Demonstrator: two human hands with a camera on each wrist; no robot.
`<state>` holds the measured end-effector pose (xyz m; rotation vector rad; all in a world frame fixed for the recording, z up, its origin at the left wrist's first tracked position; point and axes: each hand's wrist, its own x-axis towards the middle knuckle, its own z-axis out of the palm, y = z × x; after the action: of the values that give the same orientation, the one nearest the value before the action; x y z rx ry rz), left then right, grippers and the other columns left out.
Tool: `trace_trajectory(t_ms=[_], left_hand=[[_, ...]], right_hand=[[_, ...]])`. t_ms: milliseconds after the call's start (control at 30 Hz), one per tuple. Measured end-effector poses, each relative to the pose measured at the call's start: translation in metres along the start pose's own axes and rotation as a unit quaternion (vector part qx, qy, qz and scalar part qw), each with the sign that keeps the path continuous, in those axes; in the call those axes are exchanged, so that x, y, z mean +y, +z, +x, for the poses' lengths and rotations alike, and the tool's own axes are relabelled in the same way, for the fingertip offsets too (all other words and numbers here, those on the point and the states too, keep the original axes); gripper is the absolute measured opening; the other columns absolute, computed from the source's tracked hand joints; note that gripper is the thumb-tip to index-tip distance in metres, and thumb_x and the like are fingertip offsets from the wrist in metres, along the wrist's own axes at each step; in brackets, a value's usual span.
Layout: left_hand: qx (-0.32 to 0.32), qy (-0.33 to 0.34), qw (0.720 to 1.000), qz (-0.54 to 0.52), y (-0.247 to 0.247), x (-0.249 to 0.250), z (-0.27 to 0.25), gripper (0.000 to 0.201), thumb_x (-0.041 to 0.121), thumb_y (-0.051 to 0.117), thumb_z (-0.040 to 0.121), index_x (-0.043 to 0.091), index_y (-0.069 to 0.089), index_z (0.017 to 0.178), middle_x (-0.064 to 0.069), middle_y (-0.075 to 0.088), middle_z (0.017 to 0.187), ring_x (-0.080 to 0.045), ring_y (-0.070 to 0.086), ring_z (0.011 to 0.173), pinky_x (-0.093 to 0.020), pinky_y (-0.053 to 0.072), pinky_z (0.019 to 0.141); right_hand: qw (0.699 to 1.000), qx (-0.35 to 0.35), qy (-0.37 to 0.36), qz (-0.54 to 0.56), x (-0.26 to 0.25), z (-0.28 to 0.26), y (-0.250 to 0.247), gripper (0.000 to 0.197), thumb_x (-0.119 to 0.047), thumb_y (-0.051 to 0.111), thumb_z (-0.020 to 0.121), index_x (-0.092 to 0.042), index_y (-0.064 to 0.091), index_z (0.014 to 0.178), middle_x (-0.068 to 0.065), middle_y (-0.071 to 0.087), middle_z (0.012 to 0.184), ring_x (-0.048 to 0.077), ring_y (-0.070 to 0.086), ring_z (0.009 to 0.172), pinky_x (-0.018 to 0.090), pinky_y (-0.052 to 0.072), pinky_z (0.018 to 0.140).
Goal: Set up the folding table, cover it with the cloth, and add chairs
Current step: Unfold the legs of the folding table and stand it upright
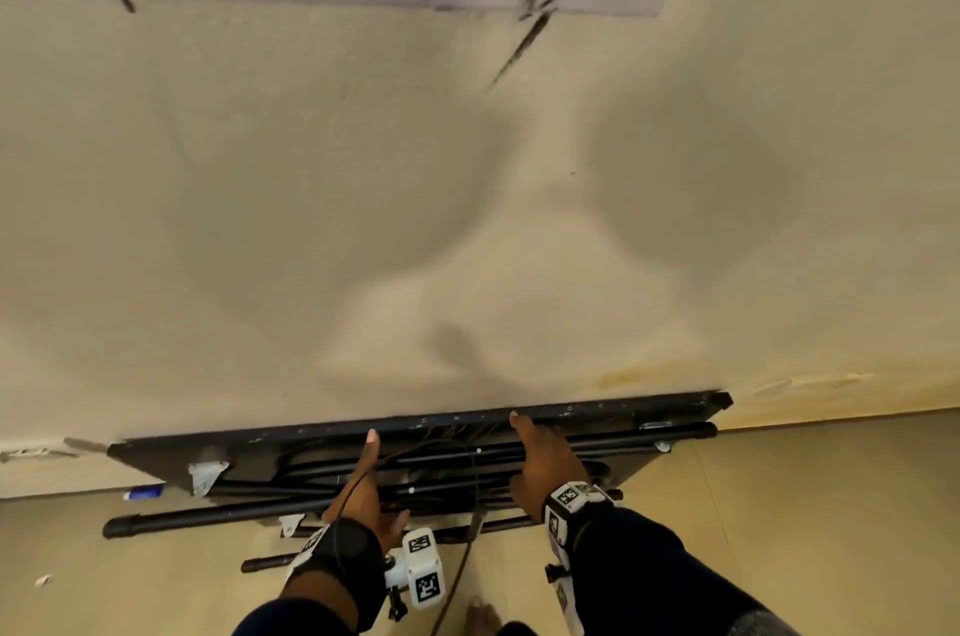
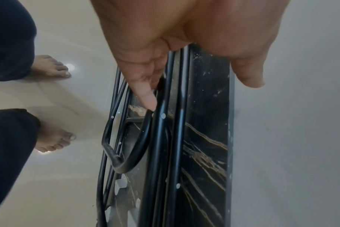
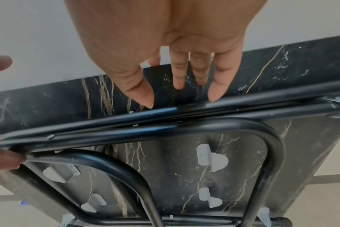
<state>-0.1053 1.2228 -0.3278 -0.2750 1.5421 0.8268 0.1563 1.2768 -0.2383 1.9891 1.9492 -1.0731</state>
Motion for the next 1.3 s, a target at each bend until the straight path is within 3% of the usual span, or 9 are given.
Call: trace_trajectory(t_ms=[167, 367, 467, 700, 933, 1033, 1133, 1233, 1300], left_hand=[[0.03, -0.017, 0.999, 0.0, 0.025, 0.028, -0.058, 0.138, 0.096, 0.071, 0.032, 0.031, 0.041, 0.15, -0.016, 0.043, 0.152, -0.049, 0.048, 0.128, -0.062, 0.051, 0.087], [0.047, -0.003, 0.999, 0.019, 0.049, 0.028, -0.096, 0.095, 0.077, 0.051, 0.084, 0.023, 0.028, 0.158, -0.021, 0.028, 0.161, -0.047, 0.053, 0.118, -0.036, 0.054, 0.044], [0.097, 0.011, 0.992, 0.084, 0.029, 0.011, -0.057, 0.092, 0.07, 0.058, 0.086, 0.018, 0.033, 0.157, -0.022, 0.034, 0.158, -0.047, 0.049, 0.126, -0.052, 0.054, 0.088], [0.083, -0.001, 0.979, 0.187, 0.01, 0.0, -0.045, 0.101, 0.083, 0.056, 0.074, 0.014, 0.046, 0.147, -0.027, 0.053, 0.139, -0.048, 0.061, 0.109, -0.053, 0.054, 0.087], [0.09, 0.0, 0.979, 0.181, 0.004, -0.007, -0.048, 0.075, 0.065, 0.059, 0.087, 0.003, 0.06, 0.128, -0.027, 0.068, 0.106, -0.038, 0.066, 0.076, -0.035, 0.052, 0.056], [0.099, -0.023, 0.984, 0.145, 0.003, -0.017, -0.056, 0.059, 0.056, 0.062, 0.091, 0.003, 0.058, 0.119, -0.019, 0.064, 0.094, -0.031, 0.062, 0.066, -0.031, 0.05, 0.044], [0.137, -0.031, 0.987, 0.074, -0.006, -0.032, -0.043, 0.102, 0.068, 0.082, 0.057, 0.012, 0.048, 0.136, -0.017, 0.057, 0.126, -0.039, 0.069, 0.088, -0.044, 0.06, 0.056], [0.164, -0.056, 0.983, 0.057, -0.02, -0.048, -0.013, 0.126, 0.071, 0.085, 0.037, 0.019, 0.038, 0.142, -0.019, 0.06, 0.123, -0.039, 0.071, 0.09, -0.045, 0.06, 0.057], [0.164, -0.061, 0.983, 0.056, -0.025, -0.05, -0.002, 0.131, 0.069, 0.089, 0.032, 0.02, 0.039, 0.142, -0.018, 0.065, 0.117, -0.038, 0.073, 0.088, -0.049, 0.061, 0.065]], right_hand=[[1.0, -0.007, 0.008, -0.003, 0.004, -0.01, 0.004, 0.092, -0.016, 0.063, 0.085, -0.043, 0.012, 0.157, 0.012, 0.035, 0.156, 0.036, 0.029, 0.148, 0.051, 0.045, 0.11], [1.0, -0.013, 0.006, -0.02, 0.007, -0.037, 0.007, 0.085, -0.015, 0.062, 0.089, -0.04, 0.018, 0.157, 0.006, 0.044, 0.15, 0.033, 0.043, 0.139, 0.048, 0.046, 0.108], [0.999, -0.034, 0.014, -0.016, 0.013, -0.054, 0.015, 0.086, -0.013, 0.06, 0.089, -0.043, 0.015, 0.156, 0.003, 0.039, 0.153, 0.031, 0.041, 0.141, 0.048, 0.044, 0.11], [0.998, -0.055, 0.032, 0.024, 0.014, -0.07, 0.023, 0.089, -0.011, 0.057, 0.091, -0.045, 0.008, 0.157, -0.002, 0.02, 0.167, 0.027, 0.018, 0.154, 0.049, 0.034, 0.119], [0.982, 0.074, 0.079, 0.153, 0.019, -0.075, 0.048, 0.074, -0.045, 0.072, 0.086, -0.028, 0.037, 0.149, 0.0, 0.043, 0.151, 0.022, 0.043, 0.14, 0.036, 0.04, 0.115], [0.857, 0.225, 0.308, 0.348, 0.023, -0.075, 0.063, 0.09, -0.06, 0.085, 0.067, -0.014, 0.044, 0.133, 0.009, 0.051, 0.132, 0.032, 0.057, 0.119, 0.037, 0.047, 0.102], [0.687, 0.141, 0.5, 0.508, 0.029, -0.066, 0.083, 0.142, -0.087, 0.078, 0.041, -0.012, 0.027, 0.15, 0.017, 0.045, 0.145, 0.041, 0.052, 0.127, 0.051, 0.041, 0.111], [0.57, 0.087, 0.483, 0.659, 0.028, -0.058, 0.103, 0.162, -0.094, 0.075, 0.015, -0.031, 0.021, 0.154, 0.013, 0.048, 0.144, 0.039, 0.056, 0.122, 0.058, 0.047, 0.103], [0.543, 0.098, 0.463, 0.694, 0.016, -0.054, 0.098, 0.165, -0.086, 0.082, 0.013, -0.037, 0.014, 0.155, 0.012, 0.047, 0.147, 0.04, 0.057, 0.122, 0.06, 0.05, 0.099]])
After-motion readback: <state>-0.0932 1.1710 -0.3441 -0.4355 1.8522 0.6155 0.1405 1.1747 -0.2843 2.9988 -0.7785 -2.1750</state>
